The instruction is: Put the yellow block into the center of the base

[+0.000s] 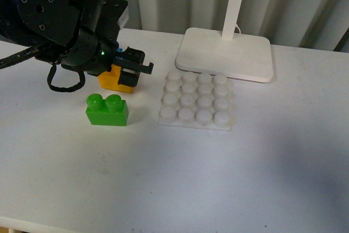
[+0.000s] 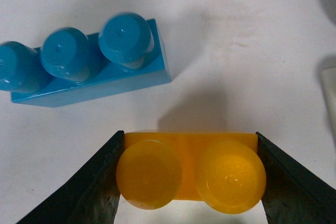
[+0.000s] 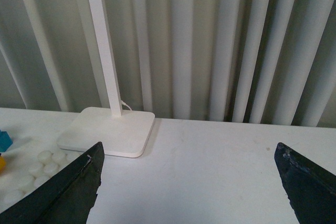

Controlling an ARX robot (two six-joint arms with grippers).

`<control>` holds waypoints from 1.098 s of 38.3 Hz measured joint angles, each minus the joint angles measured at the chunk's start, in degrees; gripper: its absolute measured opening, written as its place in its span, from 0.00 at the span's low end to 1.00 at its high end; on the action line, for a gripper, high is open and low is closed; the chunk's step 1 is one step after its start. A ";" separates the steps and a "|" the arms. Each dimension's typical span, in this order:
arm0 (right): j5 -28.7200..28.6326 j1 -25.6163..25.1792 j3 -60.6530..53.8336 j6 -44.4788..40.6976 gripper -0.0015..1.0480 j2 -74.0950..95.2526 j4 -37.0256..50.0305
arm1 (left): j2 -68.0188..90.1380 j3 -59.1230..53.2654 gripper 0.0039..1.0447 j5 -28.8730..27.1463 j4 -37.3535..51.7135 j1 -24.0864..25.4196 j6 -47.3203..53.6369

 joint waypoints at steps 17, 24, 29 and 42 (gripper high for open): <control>0.00 0.00 0.00 0.00 0.91 0.00 0.00 | -8.85 -0.39 0.61 -9.07 -8.72 -12.35 -12.46; 0.00 0.00 0.00 0.00 0.91 0.00 0.00 | -8.87 0.24 0.61 -12.20 -10.10 -16.00 -15.50; 0.00 0.00 0.00 0.00 0.91 0.00 0.00 | -8.61 1.44 0.61 -12.66 -11.04 -18.14 -18.12; 0.00 0.00 0.00 0.00 0.91 0.00 0.00 | -3.13 5.97 0.61 -13.90 -12.90 -22.73 -24.02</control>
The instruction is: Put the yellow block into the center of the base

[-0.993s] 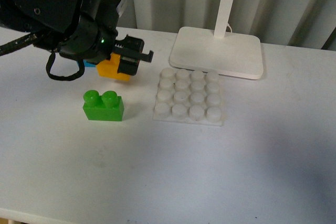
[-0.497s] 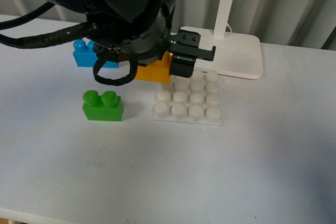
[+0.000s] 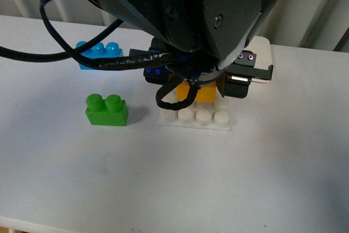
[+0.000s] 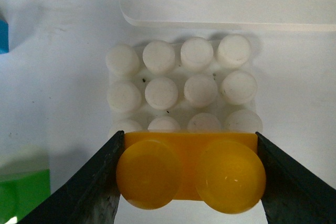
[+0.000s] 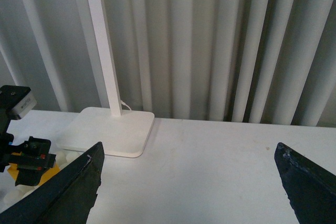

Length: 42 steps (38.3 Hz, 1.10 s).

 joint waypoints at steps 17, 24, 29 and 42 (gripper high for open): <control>0.00 0.00 0.00 0.00 0.91 0.00 0.00 | 4.00 1.77 0.61 -0.26 0.22 -0.15 -0.79; 0.00 0.00 0.00 0.00 0.91 0.00 0.00 | 4.70 2.40 0.61 -0.26 0.85 0.07 -0.76; 0.00 0.00 0.00 0.00 0.91 0.00 0.00 | 4.87 2.62 0.61 -0.24 1.03 0.17 -0.76; 0.00 0.00 0.00 0.00 0.91 0.00 0.00 | 5.31 2.95 0.61 -0.22 1.16 0.20 -0.83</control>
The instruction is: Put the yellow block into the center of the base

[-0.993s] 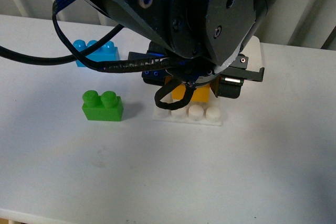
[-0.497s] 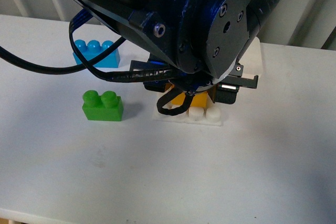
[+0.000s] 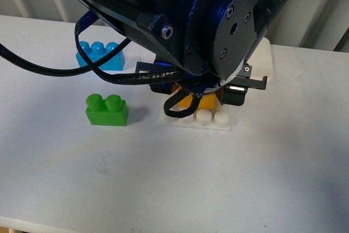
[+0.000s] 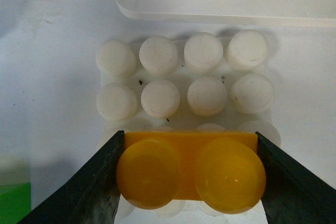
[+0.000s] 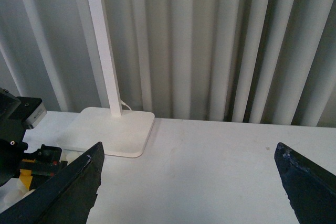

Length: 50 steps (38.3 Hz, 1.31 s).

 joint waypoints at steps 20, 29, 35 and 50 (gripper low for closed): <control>0.00 0.00 0.00 0.00 0.91 0.00 0.00 | 1.09 0.85 0.61 -0.09 0.00 0.02 -1.01; 0.00 0.00 0.00 0.00 0.91 0.00 0.00 | 1.60 0.70 0.61 -0.50 0.81 -0.39 -3.10; 0.00 0.00 0.00 0.00 0.91 0.00 0.00 | 1.90 -0.61 0.61 -0.42 3.67 -0.55 -3.34; 0.00 0.00 0.00 0.00 0.91 0.00 0.00 | 2.25 -1.90 0.61 -0.70 5.07 -0.79 -3.67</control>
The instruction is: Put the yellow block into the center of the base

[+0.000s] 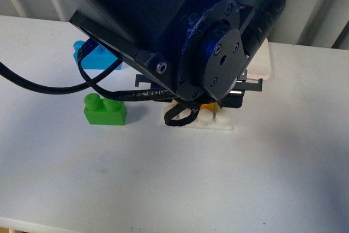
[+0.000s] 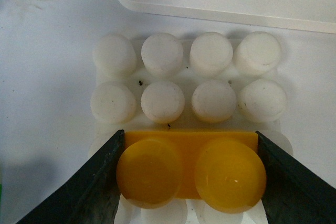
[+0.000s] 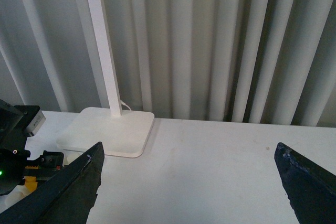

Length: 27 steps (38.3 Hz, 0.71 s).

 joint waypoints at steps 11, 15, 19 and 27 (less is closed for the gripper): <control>0.00 0.00 0.00 0.00 0.91 0.00 0.00 | 0.72 0.39 0.61 -0.42 -0.55 -0.07 0.74; 0.00 0.00 0.00 0.00 0.91 0.00 0.00 | 0.96 0.74 0.61 -0.70 -0.94 -0.13 1.66; 0.00 0.00 0.00 0.00 0.91 0.00 0.00 | 1.20 0.92 0.61 -0.94 -1.03 -0.17 2.08; 0.00 0.00 0.00 -0.02 0.91 0.00 0.00 | 1.92 1.20 0.61 -1.62 -0.81 -0.33 2.10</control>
